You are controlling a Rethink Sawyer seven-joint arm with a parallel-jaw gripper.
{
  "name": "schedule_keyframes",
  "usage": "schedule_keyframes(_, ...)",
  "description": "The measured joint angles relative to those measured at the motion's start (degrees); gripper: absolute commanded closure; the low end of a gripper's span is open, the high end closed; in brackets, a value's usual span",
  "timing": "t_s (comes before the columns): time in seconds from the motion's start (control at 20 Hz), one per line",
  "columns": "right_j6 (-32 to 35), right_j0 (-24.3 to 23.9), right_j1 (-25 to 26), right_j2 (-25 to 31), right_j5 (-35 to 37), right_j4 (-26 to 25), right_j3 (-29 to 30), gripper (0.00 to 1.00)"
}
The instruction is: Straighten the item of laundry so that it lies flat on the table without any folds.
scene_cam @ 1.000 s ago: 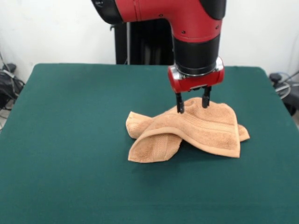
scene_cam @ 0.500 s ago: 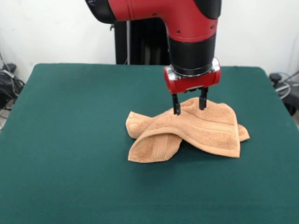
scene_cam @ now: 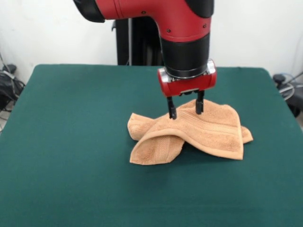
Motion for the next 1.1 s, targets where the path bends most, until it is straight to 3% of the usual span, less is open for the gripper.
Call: schedule_keyframes(1.1,0.0,0.12,-0.66,0.01,0.0,-0.01,0.01,0.0)
